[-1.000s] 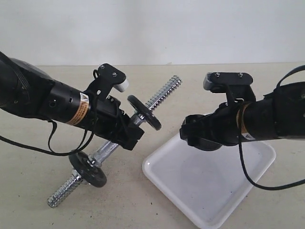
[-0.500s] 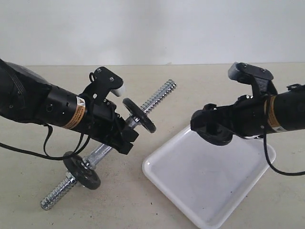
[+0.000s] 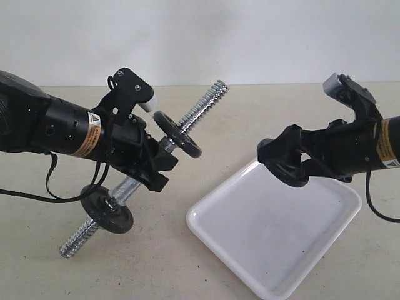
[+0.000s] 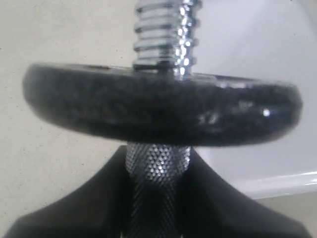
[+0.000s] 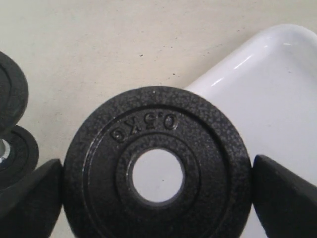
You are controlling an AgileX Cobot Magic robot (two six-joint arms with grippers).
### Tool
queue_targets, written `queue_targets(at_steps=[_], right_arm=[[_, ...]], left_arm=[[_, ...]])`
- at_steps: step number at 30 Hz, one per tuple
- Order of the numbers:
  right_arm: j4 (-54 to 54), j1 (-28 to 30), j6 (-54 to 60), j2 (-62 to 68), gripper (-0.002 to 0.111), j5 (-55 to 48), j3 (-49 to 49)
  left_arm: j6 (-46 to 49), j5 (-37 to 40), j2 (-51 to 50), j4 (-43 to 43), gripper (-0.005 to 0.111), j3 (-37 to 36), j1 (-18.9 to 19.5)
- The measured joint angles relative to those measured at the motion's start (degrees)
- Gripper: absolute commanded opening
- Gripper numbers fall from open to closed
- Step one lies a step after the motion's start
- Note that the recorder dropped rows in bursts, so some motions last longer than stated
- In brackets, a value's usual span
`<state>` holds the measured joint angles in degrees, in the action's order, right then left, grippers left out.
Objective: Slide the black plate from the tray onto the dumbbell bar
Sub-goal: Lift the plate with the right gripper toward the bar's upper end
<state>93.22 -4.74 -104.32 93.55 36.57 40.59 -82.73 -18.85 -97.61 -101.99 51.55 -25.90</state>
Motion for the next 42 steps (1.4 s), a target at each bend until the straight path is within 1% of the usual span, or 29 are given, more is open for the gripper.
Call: queue_targets(at_steps=[10,18,27,32,38,42], right_arm=[[0.22,0.02,-1.3,0.0,0.0,5.49,4.44],[0.62,0.02,-2.39,0.0,0.0,9.51,7.33],[0.75,0.02,-3.04,0.0,0.0,11.74,9.92],[0.37,0.02,-3.85,0.0,0.0,14.23,11.22],[0.34,0.12,-4.14,0.0,0.0,18.41,11.31],[0.34,0.12,-5.01,0.0,0.0,20.19,11.31]], left_arm=[[3.92,0.22,0.51,0.0,0.004,-4.01,0.0],[4.38,0.22,0.51,0.0,0.004,-4.24,0.0],[4.99,-0.4,0.51,0.0,0.004,-4.32,0.0],[6.95,-2.19,0.51,0.0,0.004,-4.52,0.0],[9.13,-2.39,0.51,0.0,0.004,-4.66,0.0],[11.24,-0.21,0.51,0.0,0.004,-4.66,0.0]])
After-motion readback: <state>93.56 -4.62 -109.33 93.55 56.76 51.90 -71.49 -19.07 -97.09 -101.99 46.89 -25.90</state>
